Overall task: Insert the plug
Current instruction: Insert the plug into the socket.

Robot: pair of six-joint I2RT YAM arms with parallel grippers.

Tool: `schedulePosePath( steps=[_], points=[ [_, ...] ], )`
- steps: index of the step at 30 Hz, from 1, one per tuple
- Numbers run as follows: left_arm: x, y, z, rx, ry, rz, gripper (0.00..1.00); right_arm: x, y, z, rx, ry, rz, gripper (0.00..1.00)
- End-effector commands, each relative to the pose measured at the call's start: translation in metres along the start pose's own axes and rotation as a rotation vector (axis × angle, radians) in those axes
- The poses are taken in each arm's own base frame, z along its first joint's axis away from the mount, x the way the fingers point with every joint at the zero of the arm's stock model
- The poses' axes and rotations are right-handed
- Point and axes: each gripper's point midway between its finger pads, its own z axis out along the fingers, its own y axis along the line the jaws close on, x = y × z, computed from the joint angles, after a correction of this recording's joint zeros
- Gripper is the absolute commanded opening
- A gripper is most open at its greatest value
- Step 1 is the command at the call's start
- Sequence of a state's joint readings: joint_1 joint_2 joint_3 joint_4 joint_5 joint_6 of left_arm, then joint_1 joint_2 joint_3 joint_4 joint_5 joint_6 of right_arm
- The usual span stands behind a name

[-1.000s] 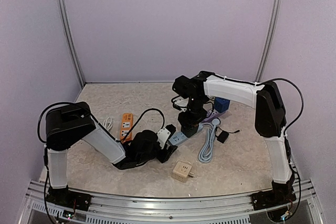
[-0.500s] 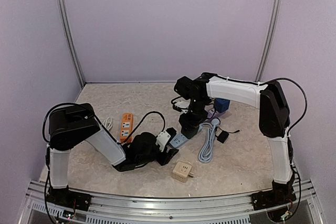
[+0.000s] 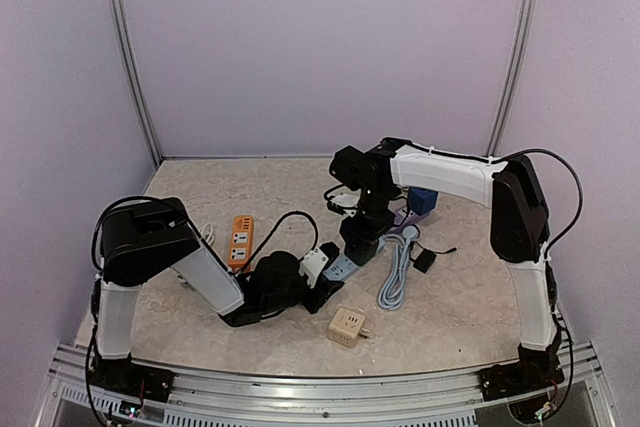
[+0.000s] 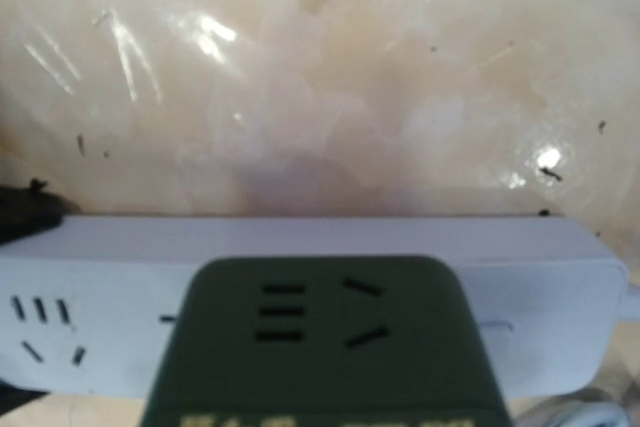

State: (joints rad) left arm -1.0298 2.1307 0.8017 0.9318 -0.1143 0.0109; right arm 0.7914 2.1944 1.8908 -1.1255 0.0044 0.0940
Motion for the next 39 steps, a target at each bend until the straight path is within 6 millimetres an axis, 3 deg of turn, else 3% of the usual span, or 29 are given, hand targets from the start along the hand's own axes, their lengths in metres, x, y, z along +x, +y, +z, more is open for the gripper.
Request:
schedulePosePath(
  steps=[1,3,9,21,27,31,39],
  points=[
    [0.009,-0.041,0.008,0.175,0.019,0.023,0.28,0.052,0.044,0.071,-0.106,0.243,-0.055,0.00],
    [0.013,-0.042,0.008,0.179,0.029,0.023,0.22,0.050,0.042,0.068,-0.095,0.234,-0.054,0.10],
    [0.015,-0.036,0.000,0.169,0.038,0.016,0.19,0.028,0.034,0.047,-0.046,0.135,-0.023,0.34],
    [0.016,-0.033,-0.004,0.161,0.041,0.002,0.19,0.001,0.017,0.011,-0.021,-0.061,0.040,0.55],
    [0.015,-0.030,-0.006,0.144,0.033,0.001,0.19,-0.006,0.011,0.003,0.005,-0.080,0.034,0.90],
    [0.012,-0.027,-0.007,0.131,0.027,0.001,0.19,-0.005,0.005,-0.001,0.042,-0.073,0.033,0.96],
    [0.010,-0.027,-0.008,0.130,0.023,0.001,0.18,-0.017,-0.006,-0.039,0.098,-0.164,0.057,0.95]
  ],
)
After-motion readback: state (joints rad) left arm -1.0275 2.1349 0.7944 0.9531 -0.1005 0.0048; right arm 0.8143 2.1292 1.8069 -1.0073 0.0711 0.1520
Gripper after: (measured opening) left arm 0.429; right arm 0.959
